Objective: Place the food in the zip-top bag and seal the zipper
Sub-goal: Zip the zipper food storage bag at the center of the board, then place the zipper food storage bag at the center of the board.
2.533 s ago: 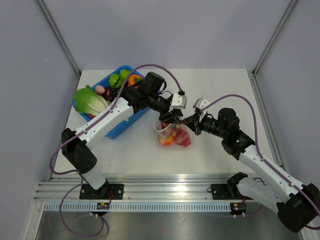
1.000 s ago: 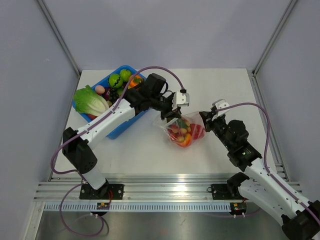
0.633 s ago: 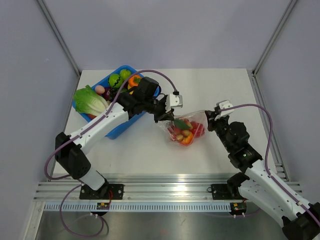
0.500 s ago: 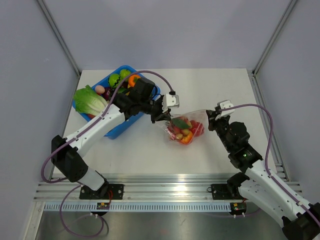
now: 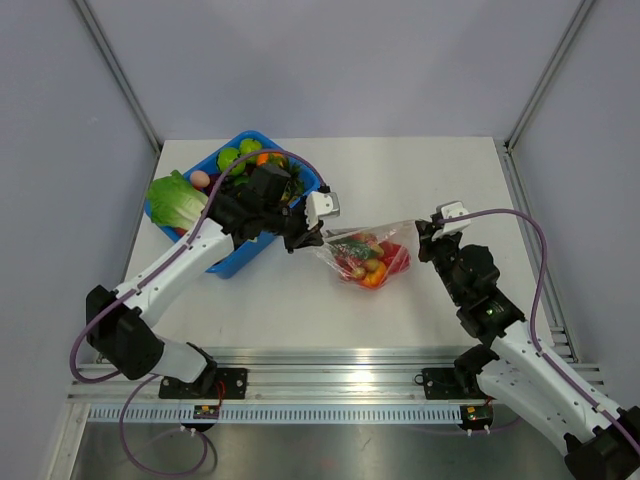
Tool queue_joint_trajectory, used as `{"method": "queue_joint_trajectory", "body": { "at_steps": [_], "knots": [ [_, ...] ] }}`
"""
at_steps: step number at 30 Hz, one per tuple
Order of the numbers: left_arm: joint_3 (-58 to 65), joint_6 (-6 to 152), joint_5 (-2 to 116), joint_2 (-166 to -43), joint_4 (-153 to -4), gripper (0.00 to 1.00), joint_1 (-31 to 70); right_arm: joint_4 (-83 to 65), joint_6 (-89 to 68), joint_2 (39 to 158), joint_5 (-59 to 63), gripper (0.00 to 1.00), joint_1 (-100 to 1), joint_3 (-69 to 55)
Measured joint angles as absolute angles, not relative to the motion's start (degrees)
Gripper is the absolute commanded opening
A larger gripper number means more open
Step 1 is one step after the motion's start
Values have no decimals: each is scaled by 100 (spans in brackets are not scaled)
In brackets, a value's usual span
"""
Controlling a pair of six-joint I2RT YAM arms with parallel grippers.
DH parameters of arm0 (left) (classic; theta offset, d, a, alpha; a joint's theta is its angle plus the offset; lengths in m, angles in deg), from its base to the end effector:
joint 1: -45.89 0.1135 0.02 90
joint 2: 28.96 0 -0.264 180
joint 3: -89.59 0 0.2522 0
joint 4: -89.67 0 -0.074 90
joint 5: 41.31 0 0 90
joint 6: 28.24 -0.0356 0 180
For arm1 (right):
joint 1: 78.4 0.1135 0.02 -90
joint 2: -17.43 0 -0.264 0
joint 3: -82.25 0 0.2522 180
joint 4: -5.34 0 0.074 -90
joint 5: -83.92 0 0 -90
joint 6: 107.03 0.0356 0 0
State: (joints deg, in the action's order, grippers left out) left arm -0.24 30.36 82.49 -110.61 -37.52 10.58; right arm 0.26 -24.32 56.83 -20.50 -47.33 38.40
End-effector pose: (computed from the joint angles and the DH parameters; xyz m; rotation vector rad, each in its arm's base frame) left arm 0.2375 -0.1925 0.3378 1.4929 1.7423 -0.7236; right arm 0.1552 0.0832 0.2994 -0.3304 1.5480 0.1256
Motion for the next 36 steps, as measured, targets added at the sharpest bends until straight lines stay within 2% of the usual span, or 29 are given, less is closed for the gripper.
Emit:
{"method": "queue_joint_trajectory", "body": {
  "at_steps": [26, 36],
  "knots": [
    [503, 3299, 8149, -10519, -3651, 0, 1462, 35, -2430, 5670, -2292, 0, -4733, 3862],
    [-444, 4190, 8337, -11039, -4266, 0, 1549, 175, -2526, 5808, -2852, 0, -4773, 3781]
  ]
}}
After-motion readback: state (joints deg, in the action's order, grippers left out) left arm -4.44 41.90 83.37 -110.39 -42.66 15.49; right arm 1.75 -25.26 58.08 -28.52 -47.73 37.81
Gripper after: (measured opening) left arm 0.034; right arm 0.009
